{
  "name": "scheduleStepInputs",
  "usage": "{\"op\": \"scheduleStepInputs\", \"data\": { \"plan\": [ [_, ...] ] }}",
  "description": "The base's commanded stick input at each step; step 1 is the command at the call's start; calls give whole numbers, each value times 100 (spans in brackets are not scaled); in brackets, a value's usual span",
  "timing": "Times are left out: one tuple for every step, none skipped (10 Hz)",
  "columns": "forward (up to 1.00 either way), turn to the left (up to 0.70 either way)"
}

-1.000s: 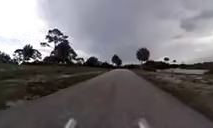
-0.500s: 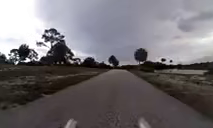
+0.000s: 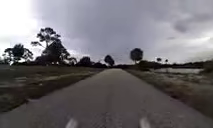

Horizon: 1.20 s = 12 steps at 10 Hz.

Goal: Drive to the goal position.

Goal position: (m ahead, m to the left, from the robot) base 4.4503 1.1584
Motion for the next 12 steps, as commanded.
{"op": "scheduleStepInputs", "data": {
  "plan": [
    [100, 0],
    [100, 0],
    [100, 0],
    [100, 0],
    [100, 0],
    [100, 0],
    [100, 0],
    [100, 0],
    [100, 0],
    [100, 0],
    [100, 0],
    [100, 0]
  ]
}}
